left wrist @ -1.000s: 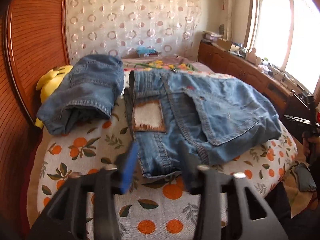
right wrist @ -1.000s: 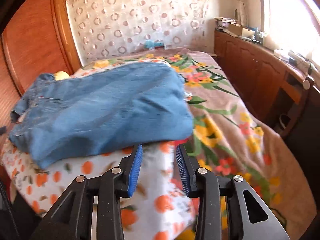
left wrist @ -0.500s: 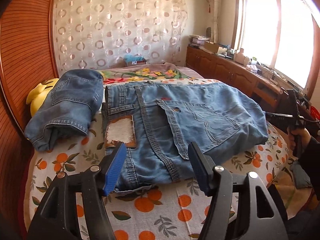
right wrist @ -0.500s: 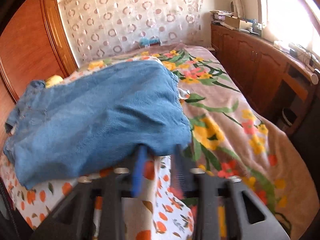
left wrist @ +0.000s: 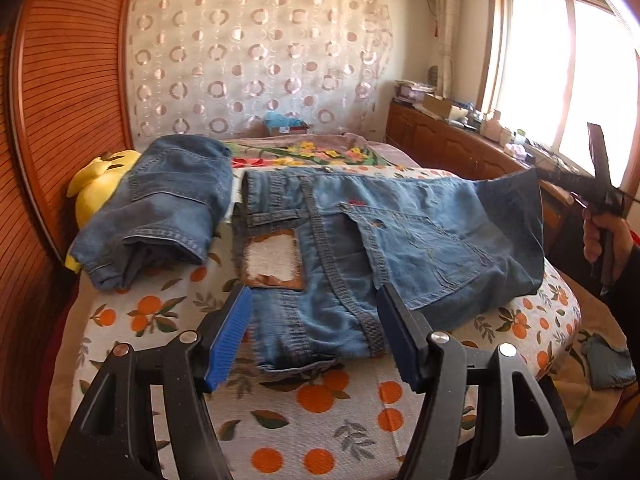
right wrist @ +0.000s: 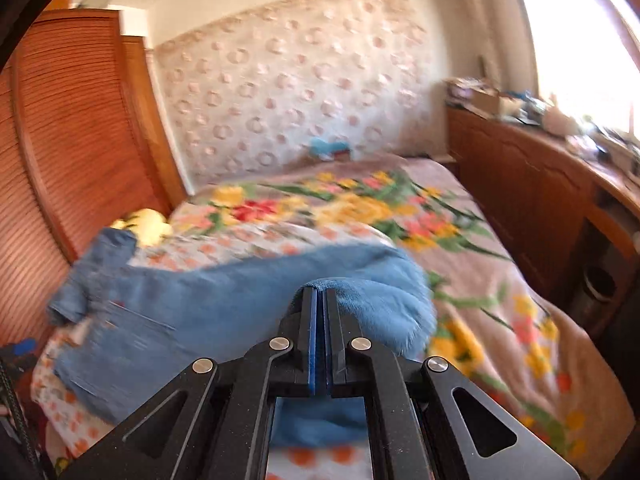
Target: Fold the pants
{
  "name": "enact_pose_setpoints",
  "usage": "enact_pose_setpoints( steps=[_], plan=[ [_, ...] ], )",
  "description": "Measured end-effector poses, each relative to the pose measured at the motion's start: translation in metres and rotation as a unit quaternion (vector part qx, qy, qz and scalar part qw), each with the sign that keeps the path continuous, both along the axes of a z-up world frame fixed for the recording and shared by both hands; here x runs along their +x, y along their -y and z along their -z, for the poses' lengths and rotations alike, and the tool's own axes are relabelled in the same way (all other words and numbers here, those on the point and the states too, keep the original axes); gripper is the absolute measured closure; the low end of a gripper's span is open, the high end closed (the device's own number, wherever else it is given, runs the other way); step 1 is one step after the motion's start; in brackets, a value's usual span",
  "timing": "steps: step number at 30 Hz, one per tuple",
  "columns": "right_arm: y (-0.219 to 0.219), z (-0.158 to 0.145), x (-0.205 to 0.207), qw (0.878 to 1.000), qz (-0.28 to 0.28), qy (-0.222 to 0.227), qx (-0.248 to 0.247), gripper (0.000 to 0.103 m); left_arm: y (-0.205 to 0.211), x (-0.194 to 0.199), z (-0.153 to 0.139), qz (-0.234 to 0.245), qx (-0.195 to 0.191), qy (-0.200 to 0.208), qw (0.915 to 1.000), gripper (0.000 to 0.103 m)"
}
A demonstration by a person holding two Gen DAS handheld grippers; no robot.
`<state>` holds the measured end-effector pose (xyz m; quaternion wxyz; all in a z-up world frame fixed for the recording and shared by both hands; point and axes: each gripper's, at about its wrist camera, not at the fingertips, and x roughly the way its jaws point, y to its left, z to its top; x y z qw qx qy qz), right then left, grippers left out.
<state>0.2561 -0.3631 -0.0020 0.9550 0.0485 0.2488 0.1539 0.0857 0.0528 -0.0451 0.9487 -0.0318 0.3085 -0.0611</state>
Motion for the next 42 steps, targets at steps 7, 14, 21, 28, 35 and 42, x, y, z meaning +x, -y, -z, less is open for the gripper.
enact_pose_setpoints(
  steps=[7, 14, 21, 28, 35, 42],
  plan=[
    [-0.100, -0.018, -0.013, 0.988, -0.152, 0.014, 0.032, 0.101, -0.019, -0.006, -0.004, -0.022, -0.005, 0.005, 0.9997, 0.036],
    [-0.133, 0.025, -0.034, 0.975, -0.218, -0.049, 0.007, 0.100, -0.017, -0.006, -0.002, -0.019, 0.000, 0.005, 0.9998, 0.035],
    [-0.092, 0.039, -0.053, 0.978, -0.197, -0.072, -0.025, 0.094, 0.000, 0.004, 0.001, 0.001, 0.003, 0.000, 1.0000, 0.035],
    [-0.056, 0.039, -0.104, 0.990, -0.127, -0.043, -0.048, 0.085, 0.032, 0.018, -0.002, 0.037, 0.008, 0.000, 0.9993, 0.035],
    [-0.038, 0.072, -0.099, 0.994, -0.065, -0.066, -0.050, 0.077, 0.073, 0.041, -0.006, 0.085, 0.020, -0.002, 0.9962, 0.035],
    [-0.034, 0.065, -0.106, 0.996, -0.067, -0.053, -0.022, 0.075, 0.119, 0.063, -0.018, 0.132, 0.031, 0.004, 0.9907, 0.035]
  ],
)
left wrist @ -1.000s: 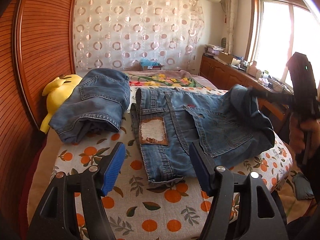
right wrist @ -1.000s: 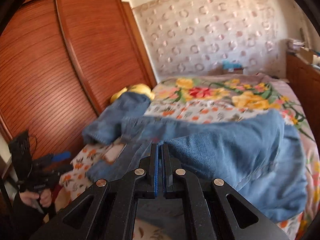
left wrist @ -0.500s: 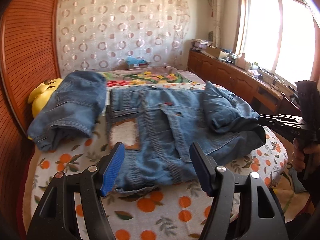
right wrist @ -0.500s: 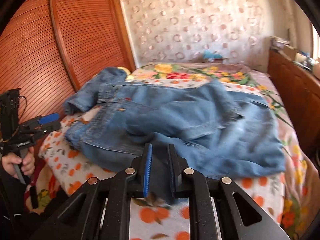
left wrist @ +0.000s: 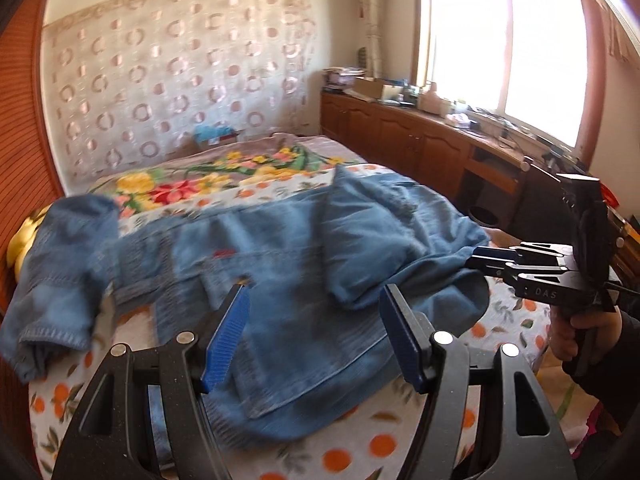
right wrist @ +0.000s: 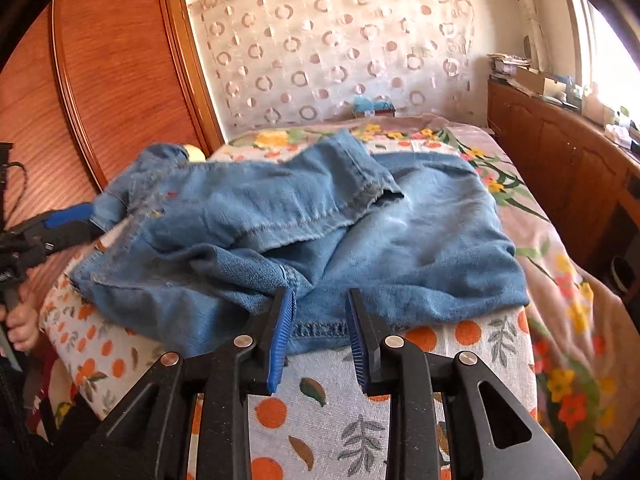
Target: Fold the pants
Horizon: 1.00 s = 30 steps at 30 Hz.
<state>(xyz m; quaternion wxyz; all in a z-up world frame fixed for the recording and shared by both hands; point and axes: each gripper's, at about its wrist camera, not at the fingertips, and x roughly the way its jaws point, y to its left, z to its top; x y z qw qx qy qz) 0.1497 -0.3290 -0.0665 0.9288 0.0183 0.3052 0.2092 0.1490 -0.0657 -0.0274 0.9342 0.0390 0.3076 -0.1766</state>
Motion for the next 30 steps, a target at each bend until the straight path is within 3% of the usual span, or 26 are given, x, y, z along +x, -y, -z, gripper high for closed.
enact_pose_setpoints(
  steps=[6, 13, 20, 27, 28, 30],
  plan=[
    [0.017, 0.003, -0.010, 1.000, 0.020, 0.006, 0.003, 0.075, 0.028, 0.014, -0.006, 0.026, 0.011, -0.001, 0.9996, 0.035],
    [0.009, 0.019, 0.011, 0.996, 0.061, -0.016, -0.056, 0.075, 0.048, 0.036, 0.008, 0.044, 0.019, -0.029, 0.9984, 0.037],
    [0.006, 0.018, 0.015, 0.996, 0.065, -0.028, -0.053, 0.075, 0.066, 0.059, 0.020, 0.062, 0.029, -0.065, 0.9955, 0.041],
    [0.009, 0.022, 0.023, 0.996, 0.069, -0.026, -0.040, 0.075, 0.085, 0.079, 0.042, 0.046, 0.090, -0.093, 0.9905, 0.041],
    [0.010, 0.028, 0.028, 0.996, 0.069, -0.024, -0.042, 0.075, 0.084, 0.079, 0.043, 0.047, 0.088, -0.092, 0.9908, 0.042],
    [0.009, 0.028, 0.027, 0.997, 0.068, -0.022, -0.042, 0.075, 0.080, 0.075, 0.042, 0.052, 0.078, -0.086, 0.9919, 0.056]
  ],
)
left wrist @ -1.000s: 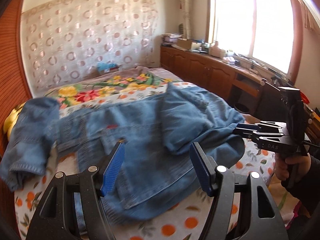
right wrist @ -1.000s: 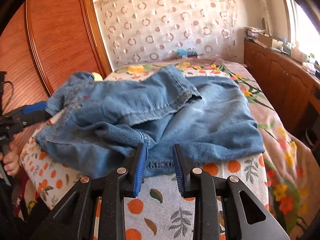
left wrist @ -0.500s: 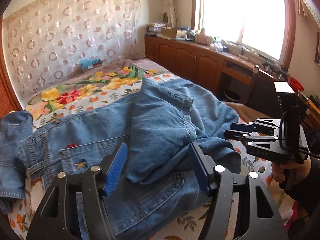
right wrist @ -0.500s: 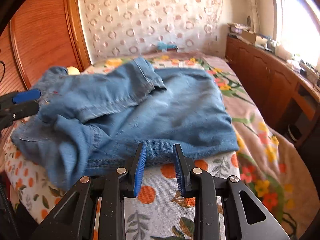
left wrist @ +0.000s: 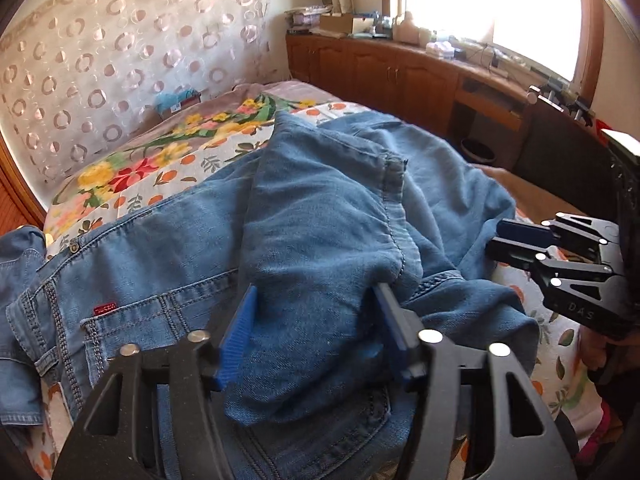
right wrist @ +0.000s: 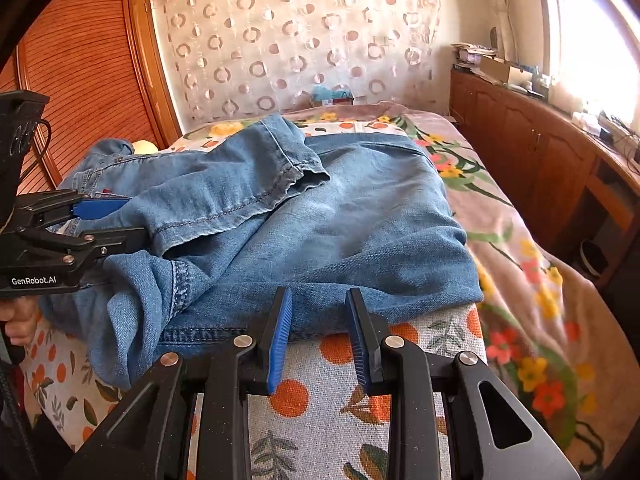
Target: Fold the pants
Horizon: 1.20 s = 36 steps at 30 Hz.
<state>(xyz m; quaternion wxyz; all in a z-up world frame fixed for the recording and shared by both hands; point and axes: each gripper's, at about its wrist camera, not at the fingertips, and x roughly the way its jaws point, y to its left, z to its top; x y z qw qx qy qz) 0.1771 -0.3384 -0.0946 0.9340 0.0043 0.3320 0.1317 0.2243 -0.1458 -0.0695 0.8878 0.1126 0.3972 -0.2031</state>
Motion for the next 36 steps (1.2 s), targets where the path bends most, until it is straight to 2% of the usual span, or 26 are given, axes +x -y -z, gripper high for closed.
enact_pose_setpoints(
  steps=[1, 5, 8, 15, 18, 22, 29, 36],
  plan=[
    [0.001, 0.000, -0.001, 1.000, 0.000, 0.001, 0.002, 0.075, -0.001, -0.001, 0.000, 0.000, 0.000, 0.000, 1.0000, 0.064],
    [0.003, 0.002, 0.000, 1.000, 0.004, -0.003, 0.007, 0.075, -0.012, -0.005, -0.007, -0.004, -0.009, 0.003, 0.9999, 0.082],
    [0.002, 0.002, 0.000, 1.000, 0.003, 0.001, 0.001, 0.075, -0.027, -0.012, -0.020, -0.016, -0.027, 0.015, 0.9994, 0.086],
    [0.004, 0.003, 0.003, 1.000, 0.001, 0.000, -0.002, 0.075, -0.069, -0.043, -0.047, -0.042, -0.081, 0.035, 0.9952, 0.086],
    [0.004, 0.003, 0.003, 1.000, 0.001, 0.000, -0.004, 0.075, -0.083, -0.056, -0.046, -0.056, -0.083, 0.035, 0.9943, 0.086],
    [0.004, 0.003, 0.004, 1.000, 0.001, -0.002, -0.005, 0.075, -0.097, -0.064, -0.033, -0.080, -0.068, 0.030, 0.9941, 0.086],
    [0.004, 0.003, 0.005, 1.000, 0.000, -0.003, -0.006, 0.075, -0.109, -0.071, -0.026, -0.115, -0.060, 0.029, 0.9911, 0.079],
    [0.004, 0.003, 0.006, 1.000, 0.000, -0.003, -0.006, 0.075, -0.091, -0.091, -0.033, -0.079, -0.075, 0.041, 0.9932, 0.077]
  ],
)
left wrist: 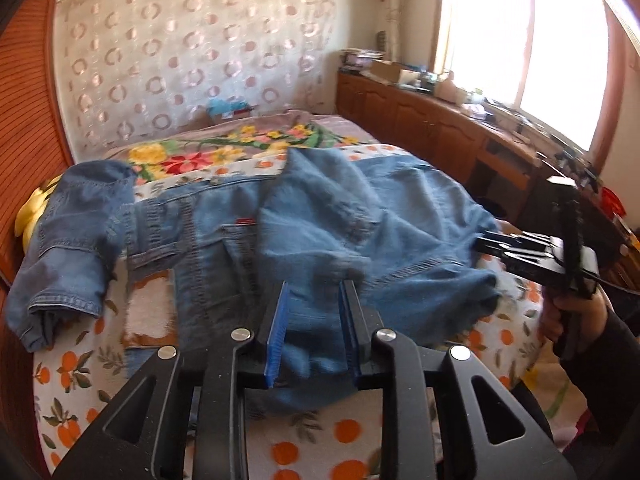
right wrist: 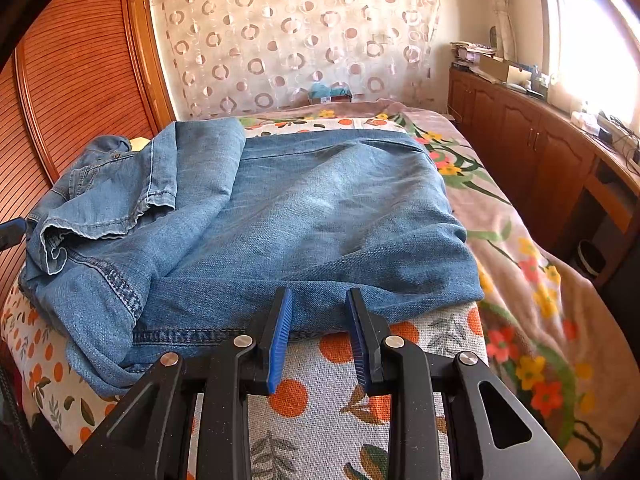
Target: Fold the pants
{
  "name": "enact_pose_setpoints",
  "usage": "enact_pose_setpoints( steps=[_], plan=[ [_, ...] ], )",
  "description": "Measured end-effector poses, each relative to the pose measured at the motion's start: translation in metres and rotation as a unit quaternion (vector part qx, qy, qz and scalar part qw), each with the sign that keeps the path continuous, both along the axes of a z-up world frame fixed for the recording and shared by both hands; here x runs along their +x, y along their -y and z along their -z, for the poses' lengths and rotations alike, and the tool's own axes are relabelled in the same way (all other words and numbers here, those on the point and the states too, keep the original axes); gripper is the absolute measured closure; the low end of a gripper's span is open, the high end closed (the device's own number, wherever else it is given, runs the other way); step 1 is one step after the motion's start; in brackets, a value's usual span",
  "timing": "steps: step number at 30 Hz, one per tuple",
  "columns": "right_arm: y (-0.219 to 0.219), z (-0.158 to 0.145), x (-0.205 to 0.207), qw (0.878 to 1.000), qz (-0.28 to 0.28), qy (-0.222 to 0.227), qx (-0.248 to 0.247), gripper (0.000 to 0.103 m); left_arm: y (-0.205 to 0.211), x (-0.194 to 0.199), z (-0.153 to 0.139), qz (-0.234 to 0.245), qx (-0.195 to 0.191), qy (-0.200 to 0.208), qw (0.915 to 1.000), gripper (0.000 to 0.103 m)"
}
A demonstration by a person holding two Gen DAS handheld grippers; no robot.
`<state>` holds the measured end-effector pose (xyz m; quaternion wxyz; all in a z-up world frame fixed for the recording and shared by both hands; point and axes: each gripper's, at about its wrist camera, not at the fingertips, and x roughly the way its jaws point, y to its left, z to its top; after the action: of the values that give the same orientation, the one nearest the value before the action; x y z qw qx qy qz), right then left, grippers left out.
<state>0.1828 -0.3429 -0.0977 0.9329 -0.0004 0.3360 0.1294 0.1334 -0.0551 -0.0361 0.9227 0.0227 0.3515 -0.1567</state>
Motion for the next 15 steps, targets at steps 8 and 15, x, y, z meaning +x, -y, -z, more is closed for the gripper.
enact_pose_setpoints(
  steps=[8, 15],
  plan=[
    [0.000, 0.000, 0.000, 1.000, 0.000, 0.000, 0.000, 0.075, 0.022, 0.015, 0.031, 0.005, 0.036, -0.028, 0.9989, 0.076],
    [0.001, 0.001, 0.001, 1.000, -0.001, -0.002, -0.001, 0.075, 0.025, 0.033, 0.048, -0.013, 0.073, -0.034, 0.9967, 0.076]
  ],
)
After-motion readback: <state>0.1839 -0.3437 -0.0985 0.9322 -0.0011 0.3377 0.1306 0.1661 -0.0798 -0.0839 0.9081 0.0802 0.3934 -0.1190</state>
